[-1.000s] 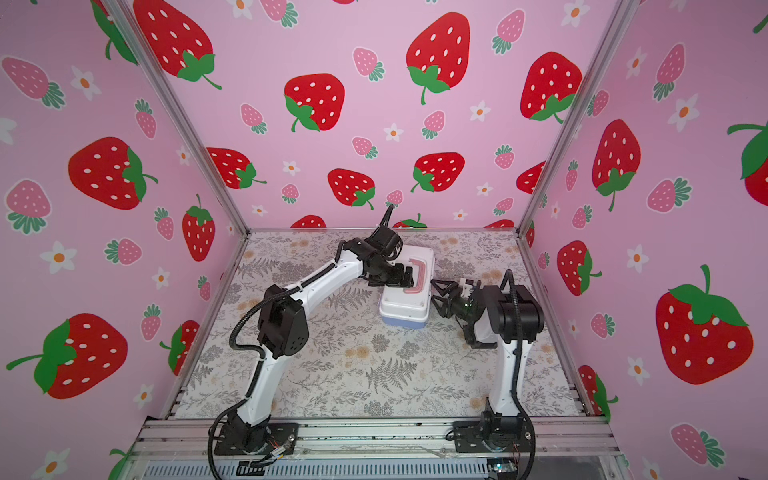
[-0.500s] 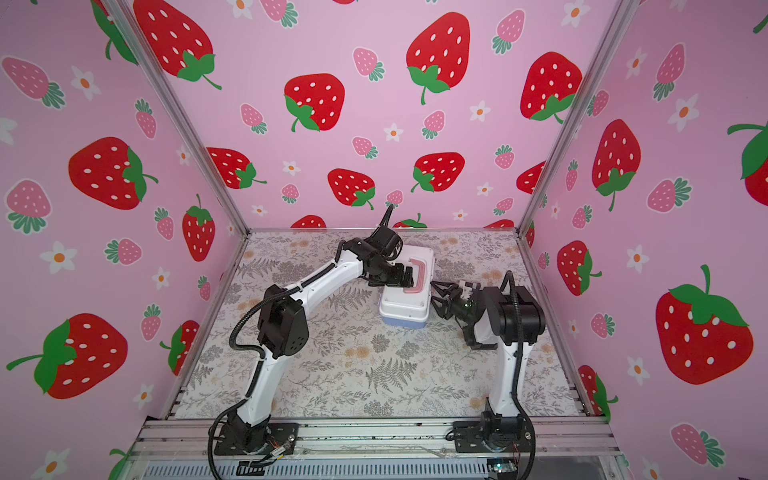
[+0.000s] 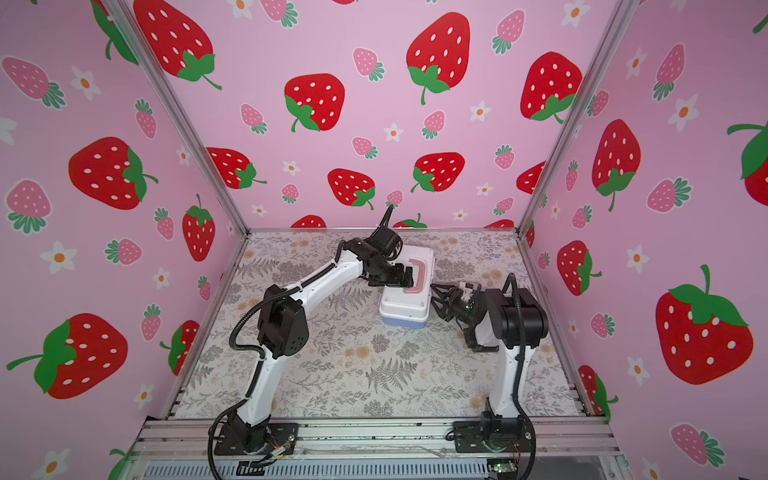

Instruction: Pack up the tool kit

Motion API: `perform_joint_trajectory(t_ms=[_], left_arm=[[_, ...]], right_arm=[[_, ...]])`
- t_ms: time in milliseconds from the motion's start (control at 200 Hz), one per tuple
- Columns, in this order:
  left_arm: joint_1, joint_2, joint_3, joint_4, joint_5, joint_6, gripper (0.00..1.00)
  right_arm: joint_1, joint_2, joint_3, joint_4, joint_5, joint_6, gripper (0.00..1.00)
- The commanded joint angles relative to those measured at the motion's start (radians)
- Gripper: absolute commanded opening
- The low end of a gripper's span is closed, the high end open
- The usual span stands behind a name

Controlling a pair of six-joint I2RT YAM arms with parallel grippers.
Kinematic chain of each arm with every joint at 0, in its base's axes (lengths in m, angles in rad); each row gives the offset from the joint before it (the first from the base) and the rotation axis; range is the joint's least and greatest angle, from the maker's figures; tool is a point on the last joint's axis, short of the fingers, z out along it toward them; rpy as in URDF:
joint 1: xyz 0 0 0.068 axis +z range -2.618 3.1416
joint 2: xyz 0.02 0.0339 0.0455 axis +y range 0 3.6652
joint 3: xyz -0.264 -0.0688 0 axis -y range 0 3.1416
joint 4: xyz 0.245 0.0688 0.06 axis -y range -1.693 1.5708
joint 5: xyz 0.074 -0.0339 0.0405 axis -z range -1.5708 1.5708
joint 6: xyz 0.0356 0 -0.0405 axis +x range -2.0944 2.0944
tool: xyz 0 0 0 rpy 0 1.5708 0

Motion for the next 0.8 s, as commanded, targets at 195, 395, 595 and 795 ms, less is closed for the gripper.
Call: perform_joint_trajectory(t_ms=[195, 395, 595, 795], left_arm=[[-0.019, 0.064, -0.052, -0.076, 0.053, 0.005, 0.98], [-0.018, 0.065, -0.054, -0.079, 0.052, 0.006, 0.98], [-0.019, 0.064, -0.058, -0.077, 0.055, 0.005, 0.98], [-0.018, 0.067, -0.059, -0.078, 0.055, 0.005, 0.98]], right_arm=[[-0.015, -0.059, -0.007, 0.392, -0.066, -0.022, 0.57], [-0.023, -0.061, 0.007, 0.39, -0.08, -0.038, 0.56], [-0.034, -0.065, 0.018, 0.368, -0.085, -0.066, 0.52], [-0.037, -0.14, 0.028, 0.112, -0.092, -0.265, 0.49]])
